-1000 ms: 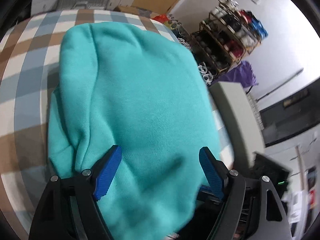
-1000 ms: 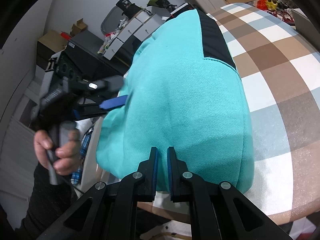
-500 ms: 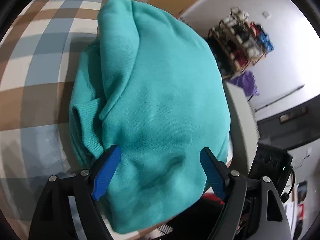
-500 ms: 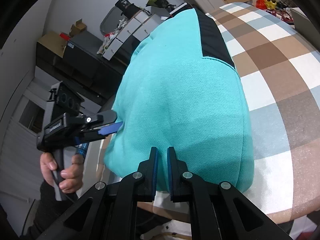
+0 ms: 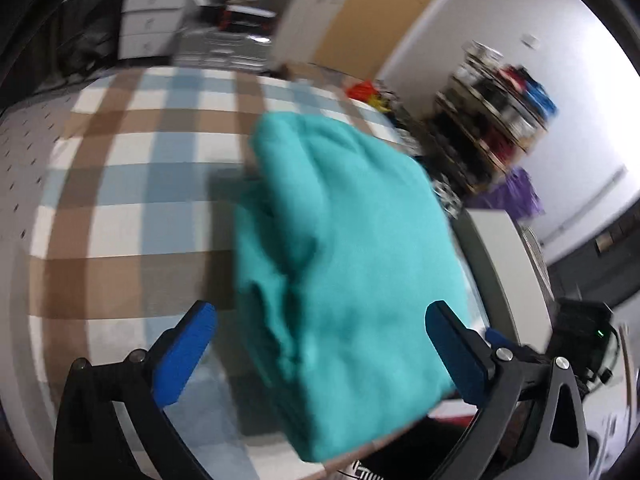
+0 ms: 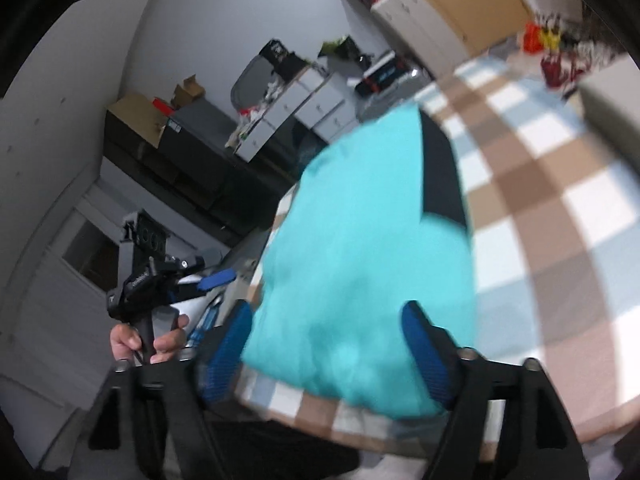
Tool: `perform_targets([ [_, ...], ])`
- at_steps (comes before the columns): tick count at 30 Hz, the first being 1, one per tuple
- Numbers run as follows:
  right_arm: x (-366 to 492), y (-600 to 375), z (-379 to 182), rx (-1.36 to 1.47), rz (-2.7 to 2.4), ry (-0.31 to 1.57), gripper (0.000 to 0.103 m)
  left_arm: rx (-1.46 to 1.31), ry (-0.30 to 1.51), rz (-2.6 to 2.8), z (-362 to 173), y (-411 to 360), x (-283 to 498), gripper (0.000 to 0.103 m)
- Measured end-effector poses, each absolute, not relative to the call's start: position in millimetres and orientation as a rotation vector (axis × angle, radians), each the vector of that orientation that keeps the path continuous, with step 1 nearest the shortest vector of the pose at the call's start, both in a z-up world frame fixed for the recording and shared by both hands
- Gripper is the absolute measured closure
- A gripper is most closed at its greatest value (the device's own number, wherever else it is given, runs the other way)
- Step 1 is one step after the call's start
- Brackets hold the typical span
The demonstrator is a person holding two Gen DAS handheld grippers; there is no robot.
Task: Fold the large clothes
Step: 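Grasp the folded hoodie with both tools and lift it off the bed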
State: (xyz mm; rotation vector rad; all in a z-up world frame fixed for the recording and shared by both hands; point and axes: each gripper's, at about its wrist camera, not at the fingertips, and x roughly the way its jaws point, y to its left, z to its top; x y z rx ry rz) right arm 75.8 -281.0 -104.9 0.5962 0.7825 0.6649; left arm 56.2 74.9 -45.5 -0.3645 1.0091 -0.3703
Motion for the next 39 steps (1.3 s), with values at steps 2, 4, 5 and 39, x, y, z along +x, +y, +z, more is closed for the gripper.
perform_targets([
  [2,84,-294,-97,0.606,0.634,0.773,0.02,-0.435,1.101,-0.361,-65,84,73,0.001],
  [4,103,-301,-94,0.576,0.574,0.8,0.013,-0.466,1.201,-0.369,-87,85,86,0.001],
  [5,116,-303,-96,0.547,0.539,0.829,0.013,-0.495,1.236,-0.379,-96,86,93,0.001],
  [39,150,-275,-184,0.699,0.885,1.227,0.013,-0.608,1.437,-0.777,-131,27,92,0.029],
])
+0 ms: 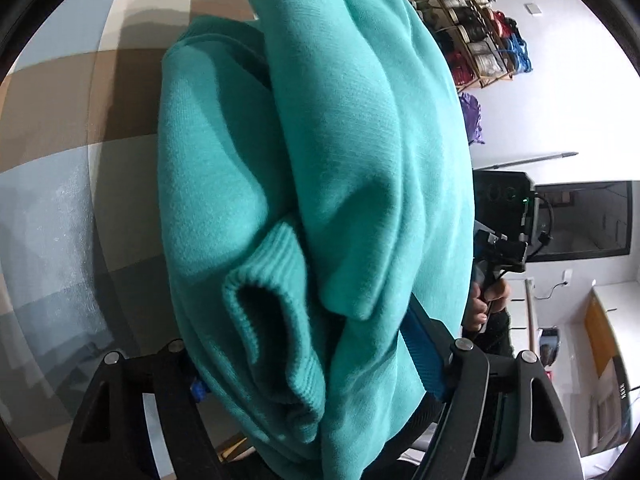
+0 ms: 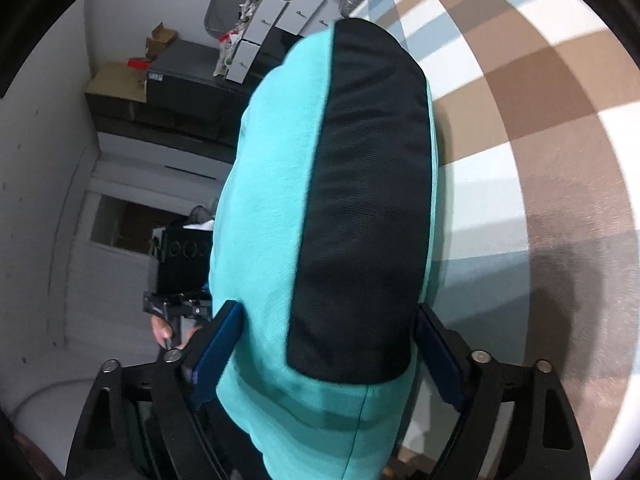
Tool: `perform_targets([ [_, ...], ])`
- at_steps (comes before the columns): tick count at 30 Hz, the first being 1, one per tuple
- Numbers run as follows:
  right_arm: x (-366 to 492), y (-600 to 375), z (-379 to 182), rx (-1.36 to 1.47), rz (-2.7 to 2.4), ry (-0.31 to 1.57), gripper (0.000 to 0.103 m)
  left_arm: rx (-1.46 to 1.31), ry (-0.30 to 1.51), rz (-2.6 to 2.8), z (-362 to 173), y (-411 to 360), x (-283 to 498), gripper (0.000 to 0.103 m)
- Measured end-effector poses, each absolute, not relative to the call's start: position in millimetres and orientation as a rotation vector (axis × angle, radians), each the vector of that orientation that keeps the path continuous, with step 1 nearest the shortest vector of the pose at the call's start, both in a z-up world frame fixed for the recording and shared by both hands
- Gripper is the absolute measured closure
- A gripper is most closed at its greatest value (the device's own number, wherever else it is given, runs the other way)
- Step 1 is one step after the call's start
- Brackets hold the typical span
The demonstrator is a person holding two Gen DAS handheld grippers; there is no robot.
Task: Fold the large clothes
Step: 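Grasp the folded hoodie with both tools and lift it off the bed, then carry the lifted hoodie with both tools toward the clothes stack on the cabinet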
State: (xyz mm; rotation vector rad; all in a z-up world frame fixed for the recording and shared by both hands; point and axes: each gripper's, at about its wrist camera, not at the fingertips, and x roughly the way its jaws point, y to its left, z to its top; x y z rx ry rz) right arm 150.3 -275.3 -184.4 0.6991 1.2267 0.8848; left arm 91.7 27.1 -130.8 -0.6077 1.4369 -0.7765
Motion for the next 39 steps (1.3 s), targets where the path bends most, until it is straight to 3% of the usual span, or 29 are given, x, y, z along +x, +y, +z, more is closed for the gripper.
perform_targets([
  [2,155,-270,-194,0.749,0.893,1.254,0.007,-0.651,1.448,-0.789,-135,30,99,0.029],
  [5,154,-263,-192,0.732,0.889,1.223,0.007,-0.637,1.422,-0.808,-135,38,93,0.03],
  [10,139,-263,-176,0.69,0.871,1.152,0.023,-0.625,1.39,-0.808,-126,37,90,0.04],
  [19,138,-261,-176,0.732,0.862,1.13,0.023,-0.66,1.392,-0.828,-133,17,99,0.042],
  [39,117,-259,-90,0.807,0.969,0.877,0.029,-0.587,1.184,-0.859,-13,19,95,0.048],
])
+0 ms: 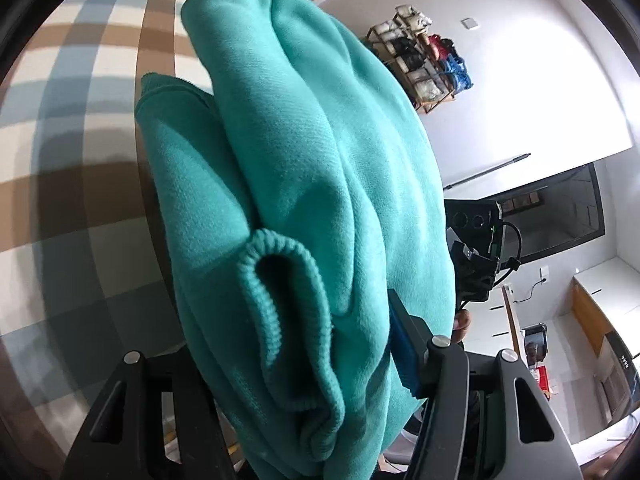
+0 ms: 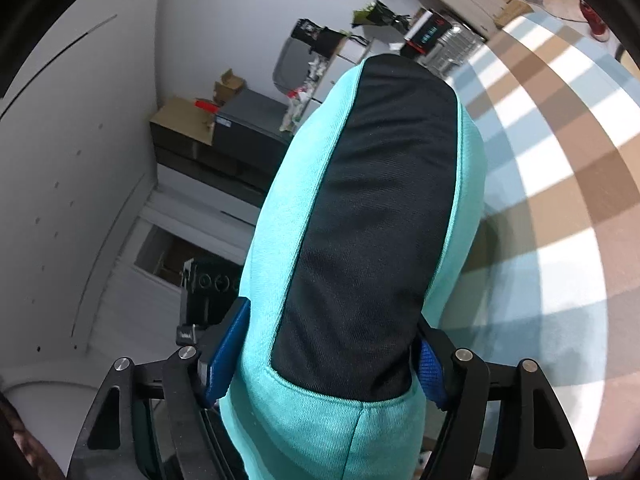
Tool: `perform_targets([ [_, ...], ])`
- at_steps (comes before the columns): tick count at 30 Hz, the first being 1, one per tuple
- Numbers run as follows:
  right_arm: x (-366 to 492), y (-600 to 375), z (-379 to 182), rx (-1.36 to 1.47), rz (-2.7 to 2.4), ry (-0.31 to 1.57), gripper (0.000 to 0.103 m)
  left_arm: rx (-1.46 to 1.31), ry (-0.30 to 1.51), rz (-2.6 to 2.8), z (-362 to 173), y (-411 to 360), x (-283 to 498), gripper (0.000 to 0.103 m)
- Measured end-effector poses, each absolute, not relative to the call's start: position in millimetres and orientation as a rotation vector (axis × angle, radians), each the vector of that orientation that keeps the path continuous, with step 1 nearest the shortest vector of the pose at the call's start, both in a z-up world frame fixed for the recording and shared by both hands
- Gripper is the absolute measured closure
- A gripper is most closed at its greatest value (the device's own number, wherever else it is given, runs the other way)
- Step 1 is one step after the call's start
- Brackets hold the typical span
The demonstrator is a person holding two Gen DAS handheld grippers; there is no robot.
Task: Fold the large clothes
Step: 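Carry the lifted hoodie with both tools toward the clothes stack on the cabinet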
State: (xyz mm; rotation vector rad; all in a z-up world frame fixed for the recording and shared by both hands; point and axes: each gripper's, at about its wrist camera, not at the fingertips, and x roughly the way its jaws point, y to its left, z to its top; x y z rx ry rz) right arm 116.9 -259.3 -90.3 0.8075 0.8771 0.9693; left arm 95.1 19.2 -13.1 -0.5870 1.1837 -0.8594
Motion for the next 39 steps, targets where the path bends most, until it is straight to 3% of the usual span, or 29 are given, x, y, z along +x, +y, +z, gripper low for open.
perform_targets([
  [7,122,-231,-50,0.824,1.02,0.831,0.029,-0.576,1.125,-0.825,16,50,75,0.048],
  [11,124,-225,-59,0.863,1.043,0.824,0.029,-0.56,1.1,-0.801,15,42,76,0.048],
  [16,132,-220,-102,0.897,0.98,0.908,0.029,-0.606,1.19,-0.77,-34,31,88,0.048],
  [22,130,-219,-110,0.84,0.937,0.929,0.03,-0.707,1.217,-0.792,-84,26,97,0.048],
  [26,130,-217,-83,0.831,0.952,0.909,0.03,-0.68,1.177,-0.812,-60,34,95,0.048],
  [33,128,-191,-4,0.804,1.016,0.806,0.03,-0.589,1.07,-0.789,29,61,86,0.047],
  [39,125,-126,70,0.745,1.107,0.753,0.03,-0.575,0.991,-0.703,92,127,54,0.047],
])
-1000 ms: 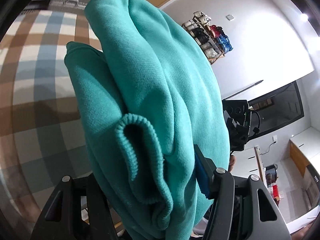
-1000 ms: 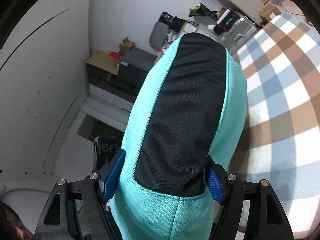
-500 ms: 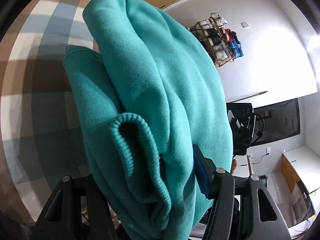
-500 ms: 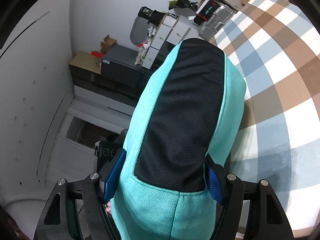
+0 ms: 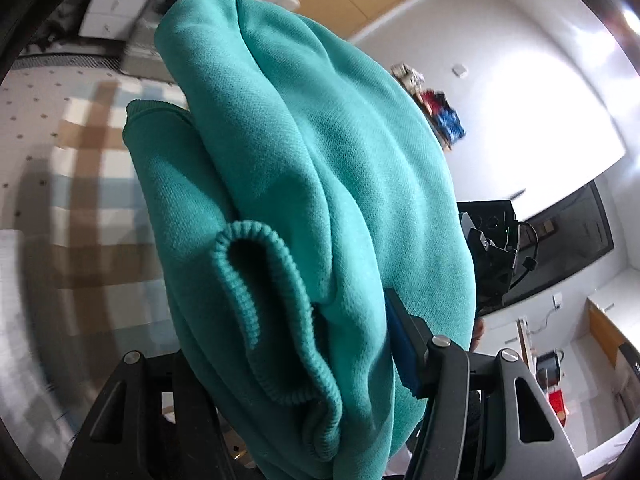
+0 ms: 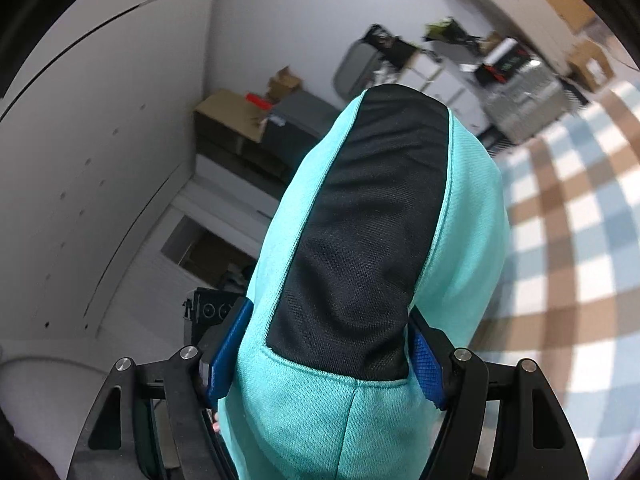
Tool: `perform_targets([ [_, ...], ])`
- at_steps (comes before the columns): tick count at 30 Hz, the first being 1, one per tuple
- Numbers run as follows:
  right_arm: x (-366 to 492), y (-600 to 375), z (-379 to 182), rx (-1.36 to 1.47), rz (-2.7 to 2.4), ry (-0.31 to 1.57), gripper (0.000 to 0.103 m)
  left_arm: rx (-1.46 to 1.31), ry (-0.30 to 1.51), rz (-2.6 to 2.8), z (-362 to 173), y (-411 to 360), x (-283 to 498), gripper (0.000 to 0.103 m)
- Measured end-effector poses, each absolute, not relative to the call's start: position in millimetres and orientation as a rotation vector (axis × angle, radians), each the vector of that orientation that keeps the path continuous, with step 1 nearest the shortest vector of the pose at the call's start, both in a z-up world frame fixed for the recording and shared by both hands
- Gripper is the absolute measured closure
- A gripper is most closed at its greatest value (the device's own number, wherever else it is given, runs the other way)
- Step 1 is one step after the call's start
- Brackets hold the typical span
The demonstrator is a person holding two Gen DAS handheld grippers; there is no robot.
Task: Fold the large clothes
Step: 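Carry the lifted hoodie with both tools toward the clothes stack on the cabinet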
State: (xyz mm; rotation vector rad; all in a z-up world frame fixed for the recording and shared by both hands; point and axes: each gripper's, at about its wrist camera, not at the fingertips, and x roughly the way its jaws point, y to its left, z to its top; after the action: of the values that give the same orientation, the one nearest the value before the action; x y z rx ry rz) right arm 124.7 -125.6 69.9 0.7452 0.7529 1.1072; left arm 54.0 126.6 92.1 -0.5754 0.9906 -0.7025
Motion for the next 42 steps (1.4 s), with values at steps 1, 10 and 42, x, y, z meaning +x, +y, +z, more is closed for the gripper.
perform_targets([
  [1,124,-114,79,0.745,1.127,0.75,0.03,-0.571,0.973,-0.678,107,141,46,0.047],
  [10,113,36,128,0.78,1.365,0.746,0.029,-0.506,0.896,-0.427,192,255,-24,0.047],
  [42,67,209,-25,0.66,1.355,0.983,0.027,-0.851,0.926,-0.271,11,443,-69,0.036],
])
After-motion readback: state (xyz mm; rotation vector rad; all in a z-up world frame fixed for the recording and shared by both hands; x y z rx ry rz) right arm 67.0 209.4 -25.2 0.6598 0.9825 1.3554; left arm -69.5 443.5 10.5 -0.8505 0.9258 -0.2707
